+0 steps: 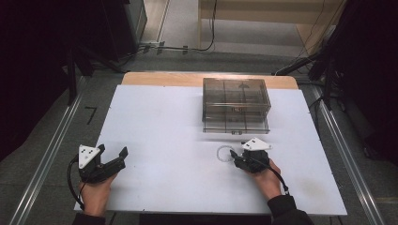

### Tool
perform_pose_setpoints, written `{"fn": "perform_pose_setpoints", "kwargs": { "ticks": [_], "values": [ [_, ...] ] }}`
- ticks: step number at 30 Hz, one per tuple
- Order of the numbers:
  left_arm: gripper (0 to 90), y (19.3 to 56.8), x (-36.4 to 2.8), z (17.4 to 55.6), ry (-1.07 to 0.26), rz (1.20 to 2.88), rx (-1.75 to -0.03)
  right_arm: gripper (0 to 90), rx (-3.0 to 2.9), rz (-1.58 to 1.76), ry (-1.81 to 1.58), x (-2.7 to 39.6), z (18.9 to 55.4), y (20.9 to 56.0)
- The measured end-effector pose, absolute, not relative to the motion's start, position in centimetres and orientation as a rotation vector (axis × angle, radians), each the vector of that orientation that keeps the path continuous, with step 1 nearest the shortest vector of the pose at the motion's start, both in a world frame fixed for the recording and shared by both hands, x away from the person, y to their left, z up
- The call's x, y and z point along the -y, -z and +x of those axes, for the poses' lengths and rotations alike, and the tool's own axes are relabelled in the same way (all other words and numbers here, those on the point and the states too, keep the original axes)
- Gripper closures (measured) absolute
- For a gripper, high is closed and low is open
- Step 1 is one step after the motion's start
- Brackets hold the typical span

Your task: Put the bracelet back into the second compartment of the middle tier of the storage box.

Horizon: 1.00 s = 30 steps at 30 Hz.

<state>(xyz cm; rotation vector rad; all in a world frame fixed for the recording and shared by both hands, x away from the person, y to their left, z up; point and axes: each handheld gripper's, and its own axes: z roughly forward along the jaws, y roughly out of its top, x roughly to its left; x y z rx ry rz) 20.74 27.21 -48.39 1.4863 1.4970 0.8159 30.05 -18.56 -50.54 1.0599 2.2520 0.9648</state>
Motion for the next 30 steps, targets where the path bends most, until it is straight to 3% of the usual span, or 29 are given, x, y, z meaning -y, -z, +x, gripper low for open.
{"fn": "perform_pose_setpoints", "kwargs": {
  "ticks": [30],
  "values": [
    [16.2,48.38,-27.22,20.75,-0.812,1.486,-1.495,59.7,-2.28,1.066,-0.937,18.2,30.5,50.95]
  ]
}}
